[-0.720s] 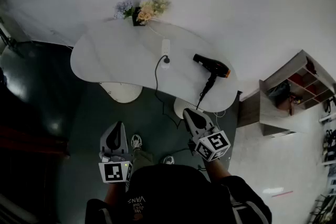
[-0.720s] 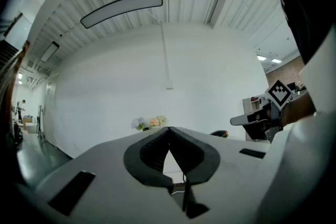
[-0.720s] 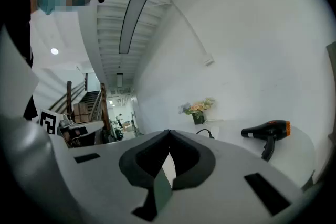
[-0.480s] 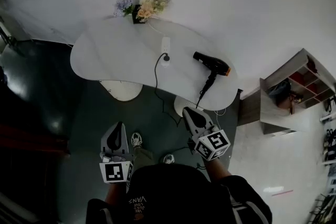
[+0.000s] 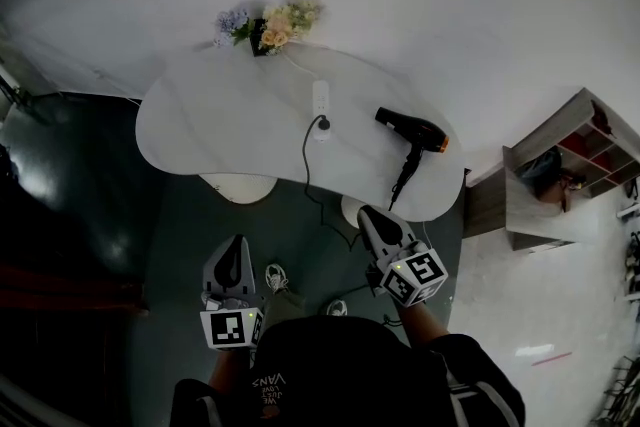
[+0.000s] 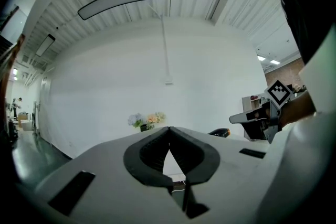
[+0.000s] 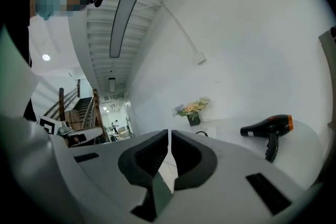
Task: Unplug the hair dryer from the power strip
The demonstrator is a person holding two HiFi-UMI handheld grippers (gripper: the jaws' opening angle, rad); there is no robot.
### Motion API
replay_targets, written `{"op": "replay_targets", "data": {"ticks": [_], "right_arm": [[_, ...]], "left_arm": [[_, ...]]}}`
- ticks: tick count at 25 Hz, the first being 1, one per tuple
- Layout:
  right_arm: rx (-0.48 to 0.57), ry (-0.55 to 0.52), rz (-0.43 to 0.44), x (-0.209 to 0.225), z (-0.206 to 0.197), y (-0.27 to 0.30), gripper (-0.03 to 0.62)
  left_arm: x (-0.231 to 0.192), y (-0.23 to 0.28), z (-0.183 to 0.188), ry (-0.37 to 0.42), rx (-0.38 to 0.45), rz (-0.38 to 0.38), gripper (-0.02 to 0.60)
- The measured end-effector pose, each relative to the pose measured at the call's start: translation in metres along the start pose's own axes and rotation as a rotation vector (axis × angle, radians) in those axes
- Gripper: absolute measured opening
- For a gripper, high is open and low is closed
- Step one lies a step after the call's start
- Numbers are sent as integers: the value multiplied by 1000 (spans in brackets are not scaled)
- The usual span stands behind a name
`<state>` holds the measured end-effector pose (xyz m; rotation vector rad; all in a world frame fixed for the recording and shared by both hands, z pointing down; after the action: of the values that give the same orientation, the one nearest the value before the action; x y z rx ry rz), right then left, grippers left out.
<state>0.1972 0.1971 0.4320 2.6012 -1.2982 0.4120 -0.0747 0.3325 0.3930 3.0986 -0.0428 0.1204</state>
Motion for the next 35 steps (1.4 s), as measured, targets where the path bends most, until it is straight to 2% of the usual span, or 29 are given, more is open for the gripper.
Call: {"op": "replay_targets", "data": {"ticks": [11, 16, 21, 26, 35], "right_arm": [[62, 55, -175, 5, -3, 88, 46], [79, 49, -284, 0, -6, 121, 46], [98, 43, -344, -5, -4, 143, 46], [102, 40, -367, 7, -3, 154, 46], [9, -7, -325, 55, 1, 188, 46]], "left_arm": [[-92, 86, -10, 5, 2, -123, 18], [-140, 116, -10, 26, 20, -173, 18], [-172, 139, -15, 33, 7, -223, 18], [-178, 161, -25, 79, -20, -226, 18], [-157, 214, -42, 65, -58, -255, 18]]}}
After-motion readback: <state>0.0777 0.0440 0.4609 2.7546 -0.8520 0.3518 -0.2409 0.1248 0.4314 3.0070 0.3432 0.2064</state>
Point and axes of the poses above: the fingertips, and each gripper's own axes: y forward along the fingers, x to its right, z out of its top, the point moved 9 cm from there along -y, backward along the fingers, and after that the axes turned 3 degrees about z, right-handed, at the moved point
